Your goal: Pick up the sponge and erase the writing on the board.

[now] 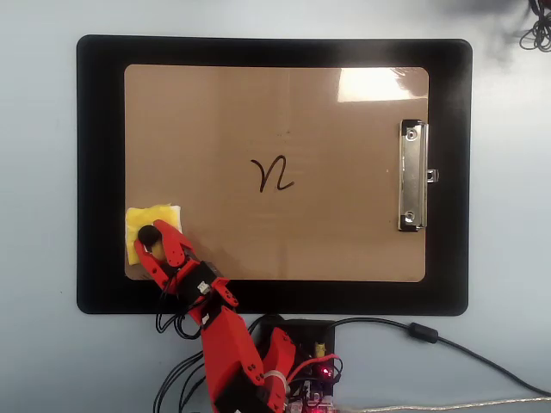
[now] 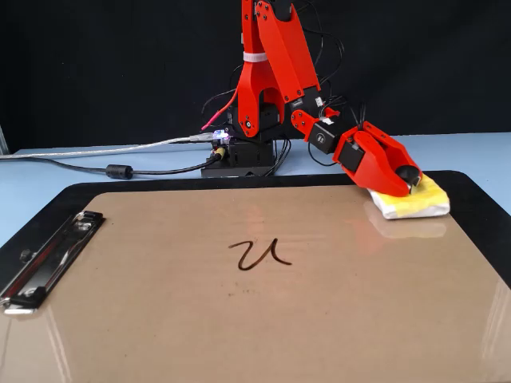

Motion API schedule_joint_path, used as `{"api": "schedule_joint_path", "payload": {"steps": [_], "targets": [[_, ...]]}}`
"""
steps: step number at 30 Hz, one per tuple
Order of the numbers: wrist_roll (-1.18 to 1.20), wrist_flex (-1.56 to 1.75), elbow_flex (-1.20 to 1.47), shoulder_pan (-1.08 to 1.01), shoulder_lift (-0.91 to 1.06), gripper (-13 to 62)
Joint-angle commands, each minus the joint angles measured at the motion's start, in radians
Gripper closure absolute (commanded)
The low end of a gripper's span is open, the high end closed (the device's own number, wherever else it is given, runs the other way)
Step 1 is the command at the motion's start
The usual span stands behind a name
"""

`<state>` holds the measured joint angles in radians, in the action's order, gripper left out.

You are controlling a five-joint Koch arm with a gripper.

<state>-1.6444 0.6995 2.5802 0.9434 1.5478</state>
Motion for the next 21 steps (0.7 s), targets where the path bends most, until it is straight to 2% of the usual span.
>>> {"api": "schedule_joint_path", "payload": {"steps": [1,3,7,9,13,15,17,21], "targets": [[-0.017,0.103,-0.02,0.0,0.021,57.4],[-0.02,0.1,-0.02,-0.015,0.052,57.4],[-0.092,-0.061,-0.021,-0.089,0.27,57.4],[-0.161,-0.284,-0.026,-0.161,0.428,57.4],[-0.187,-0.96,-0.112,-0.356,0.77,57.4],[-0.152,-1.285,-0.245,-0.54,0.798,57.4],[-0.064,-1.437,-0.35,-0.701,0.796,57.4],[0.098,-1.385,-0.383,-0.922,0.678,57.4]]}}
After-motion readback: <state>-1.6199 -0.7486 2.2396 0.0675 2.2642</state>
